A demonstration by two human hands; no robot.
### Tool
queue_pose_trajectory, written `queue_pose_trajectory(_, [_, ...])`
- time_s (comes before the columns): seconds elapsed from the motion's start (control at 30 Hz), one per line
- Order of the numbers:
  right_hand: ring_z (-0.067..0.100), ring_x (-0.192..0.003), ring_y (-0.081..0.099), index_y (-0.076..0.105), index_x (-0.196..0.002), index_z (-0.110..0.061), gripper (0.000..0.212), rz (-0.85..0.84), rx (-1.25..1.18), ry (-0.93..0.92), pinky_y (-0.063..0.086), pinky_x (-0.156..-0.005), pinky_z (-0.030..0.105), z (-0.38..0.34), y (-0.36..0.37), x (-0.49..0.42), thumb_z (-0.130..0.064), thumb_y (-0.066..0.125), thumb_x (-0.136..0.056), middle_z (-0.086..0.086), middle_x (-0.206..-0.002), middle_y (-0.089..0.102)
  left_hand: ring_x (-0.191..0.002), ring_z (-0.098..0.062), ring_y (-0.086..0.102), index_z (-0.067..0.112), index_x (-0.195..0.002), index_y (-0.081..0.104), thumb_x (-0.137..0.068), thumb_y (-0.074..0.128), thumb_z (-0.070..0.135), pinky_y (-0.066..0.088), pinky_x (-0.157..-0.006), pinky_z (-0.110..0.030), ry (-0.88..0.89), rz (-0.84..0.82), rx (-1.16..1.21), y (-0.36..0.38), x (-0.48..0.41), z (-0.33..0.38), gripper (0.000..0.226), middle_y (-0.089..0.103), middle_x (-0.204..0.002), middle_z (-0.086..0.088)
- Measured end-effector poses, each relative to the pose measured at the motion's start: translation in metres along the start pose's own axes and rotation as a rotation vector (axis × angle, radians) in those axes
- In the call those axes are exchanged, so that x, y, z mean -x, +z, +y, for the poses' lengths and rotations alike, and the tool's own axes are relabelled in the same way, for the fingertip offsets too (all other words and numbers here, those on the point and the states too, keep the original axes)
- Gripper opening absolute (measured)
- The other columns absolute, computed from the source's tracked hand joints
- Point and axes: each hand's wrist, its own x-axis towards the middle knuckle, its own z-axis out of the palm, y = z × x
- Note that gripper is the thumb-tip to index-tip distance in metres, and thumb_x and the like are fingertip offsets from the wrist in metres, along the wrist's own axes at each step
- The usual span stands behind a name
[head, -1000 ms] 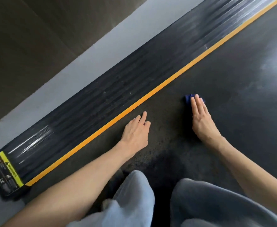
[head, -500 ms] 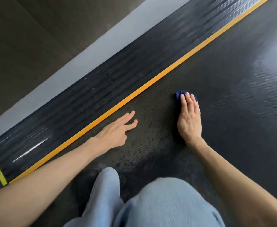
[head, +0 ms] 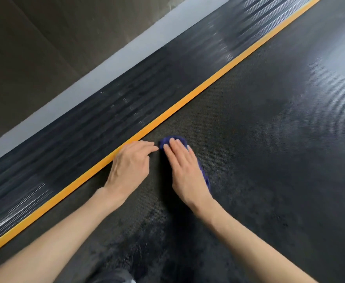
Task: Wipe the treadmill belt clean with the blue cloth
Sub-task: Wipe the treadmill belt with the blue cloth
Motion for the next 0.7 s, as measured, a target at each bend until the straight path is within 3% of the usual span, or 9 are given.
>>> queue_pose_trajectory(0.07, [0.024,-0.134,0.038,0.045,-0.137,-0.008,0.060,-0.084,0.027,-0.252,0.022,-0.114,0.037,0.004,0.000,0.004,-0.011,0.039,-0.078,0.011,-0.144,0.042,-0.101,-0.020,0.062,0.011,-0.110,0.066,-0.082,0.042,0.003,0.047,-0.086,-0.034,0.004,0.019,-0.027,-0.007,0.004,-0.004,0.038,0.068,-0.106,-0.004])
queue_pose_trajectory(0.13, [0.024,-0.132,0.041,0.048,-0.135,-0.011,0.056,-0.076,0.123,-0.345,0.030,-0.112,0.039,0.045,-0.013,-0.014,-0.014,0.036,-0.081,0.009,-0.142,0.045,-0.114,-0.019,0.055,0.012,-0.124,0.058,-0.082,0.049,0.000,0.043,-0.096,-0.034,-0.031,-0.082,-0.056,-0.005,0.012,-0.007,0.045,0.061,-0.124,-0.004])
queue_pose_trajectory(0.23, [0.035,-0.129,0.042,0.051,-0.131,-0.005,0.053,0.115,0.119,0.047,0.035,-0.107,0.051,0.114,-0.041,-0.051,-0.004,0.036,-0.080,0.017,-0.138,0.047,-0.136,-0.017,0.033,0.014,-0.141,0.036,-0.086,0.050,0.000,0.029,-0.109,-0.030,-0.075,-0.211,-0.088,0.001,0.024,-0.002,0.059,0.034,-0.149,-0.001])
queue_pose_trajectory(0.3, [0.035,-0.135,0.032,0.045,-0.135,-0.002,0.052,0.227,0.010,0.439,0.024,-0.112,0.049,0.139,-0.056,-0.066,0.004,0.039,-0.084,0.019,-0.143,0.040,-0.141,-0.012,0.019,0.018,-0.146,0.024,-0.090,0.046,0.004,0.022,-0.112,-0.028,-0.117,-0.229,-0.067,0.002,0.027,0.002,0.062,0.019,-0.154,0.004])
queue_pose_trajectory(0.37, [0.031,-0.139,0.023,0.038,-0.139,-0.003,0.054,0.249,-0.049,0.615,0.014,-0.117,0.043,0.122,-0.052,-0.074,0.005,0.040,-0.086,0.016,-0.148,0.032,-0.142,-0.008,0.013,0.020,-0.147,0.021,-0.092,0.045,0.005,0.017,-0.112,-0.024,-0.150,-0.218,-0.023,0.001,0.027,0.004,0.062,0.013,-0.155,0.008])
queue_pose_trajectory(0.43, [0.030,-0.140,0.022,0.037,-0.141,-0.003,0.059,0.185,-0.056,0.481,0.011,-0.117,0.043,0.081,-0.035,-0.066,0.007,0.044,-0.083,0.016,-0.149,0.031,-0.141,-0.005,0.013,0.021,-0.146,0.023,-0.091,0.044,0.002,0.011,-0.108,-0.018,-0.168,-0.185,0.023,0.000,0.028,0.004,0.062,0.014,-0.154,0.010])
queue_pose_trajectory(0.57, [0.033,-0.136,0.033,0.042,-0.138,-0.002,0.068,-0.067,-0.065,-0.072,0.020,-0.114,0.049,0.009,-0.004,-0.014,0.010,0.057,-0.072,0.018,-0.144,0.039,-0.141,-0.004,0.010,0.021,-0.146,0.023,-0.091,0.042,-0.001,0.009,-0.106,-0.015,-0.204,-0.204,0.067,0.000,0.029,0.004,0.062,0.013,-0.154,0.011])
queue_pose_trajectory(0.63, [0.030,-0.137,0.032,0.040,-0.140,-0.006,0.068,-0.178,-0.023,-0.336,0.020,-0.114,0.043,0.026,-0.010,-0.010,0.005,0.056,-0.075,0.015,-0.146,0.037,-0.141,-0.003,0.011,0.021,-0.146,0.025,-0.090,0.042,-0.003,0.007,-0.102,-0.012,-0.197,-0.199,0.083,-0.001,0.028,0.001,0.063,0.015,-0.154,0.011])
queue_pose_trajectory(0.7, [0.029,-0.136,0.033,0.041,-0.140,-0.009,0.059,-0.136,0.037,-0.346,0.024,-0.114,0.044,0.065,-0.021,-0.027,-0.001,0.044,-0.081,0.013,-0.146,0.039,-0.141,-0.002,0.012,0.021,-0.145,0.027,-0.089,0.041,-0.004,0.010,-0.104,-0.014,-0.201,-0.203,0.098,-0.002,0.028,-0.001,0.062,0.017,-0.153,0.012])
